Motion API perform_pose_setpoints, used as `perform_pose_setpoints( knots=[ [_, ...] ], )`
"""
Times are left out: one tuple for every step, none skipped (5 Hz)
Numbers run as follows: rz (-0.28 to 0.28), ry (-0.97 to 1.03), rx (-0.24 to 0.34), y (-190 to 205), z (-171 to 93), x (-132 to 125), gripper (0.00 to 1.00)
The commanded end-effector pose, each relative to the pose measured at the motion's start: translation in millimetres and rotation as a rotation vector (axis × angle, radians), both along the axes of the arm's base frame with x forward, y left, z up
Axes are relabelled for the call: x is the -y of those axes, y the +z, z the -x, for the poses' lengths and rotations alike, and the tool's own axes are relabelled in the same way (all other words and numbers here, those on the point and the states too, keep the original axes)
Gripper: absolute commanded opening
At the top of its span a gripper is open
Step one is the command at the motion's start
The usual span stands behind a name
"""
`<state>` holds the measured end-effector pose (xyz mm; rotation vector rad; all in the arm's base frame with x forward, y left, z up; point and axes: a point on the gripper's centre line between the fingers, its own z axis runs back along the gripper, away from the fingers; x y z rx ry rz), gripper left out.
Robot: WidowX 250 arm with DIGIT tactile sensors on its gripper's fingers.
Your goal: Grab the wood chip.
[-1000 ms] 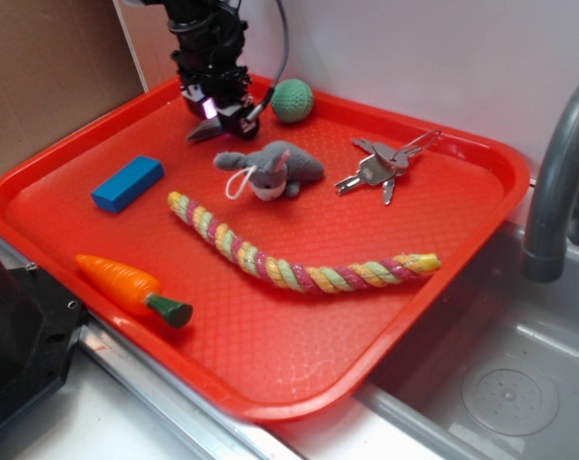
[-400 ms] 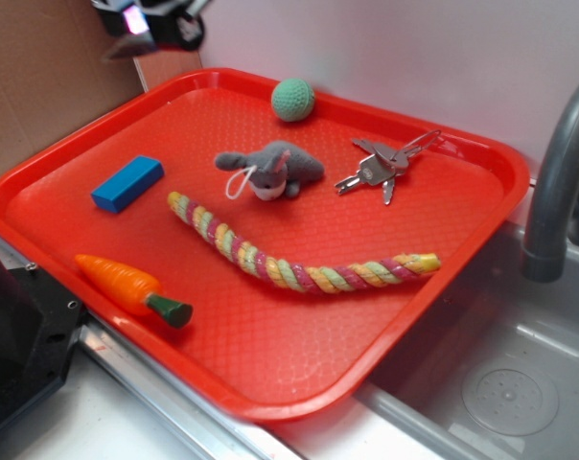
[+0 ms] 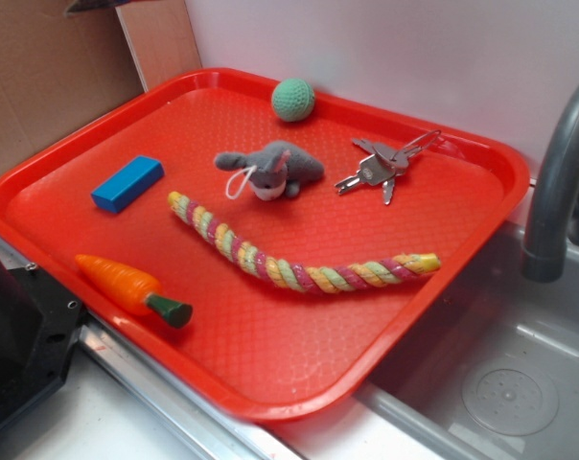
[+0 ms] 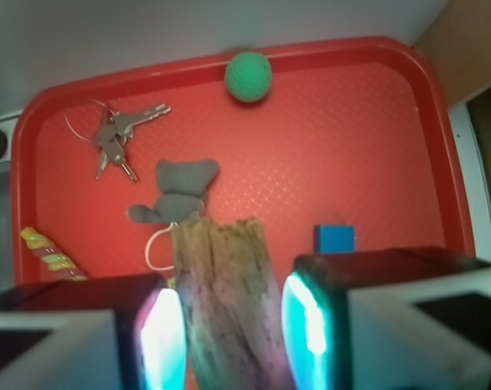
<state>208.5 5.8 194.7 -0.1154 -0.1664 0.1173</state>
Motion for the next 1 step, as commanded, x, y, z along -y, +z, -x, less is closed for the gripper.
perform_pose_setpoints(
  knots=[
    [0.014, -0.023, 0.071, 14.4, 1.0, 4.0, 0.00]
  ],
)
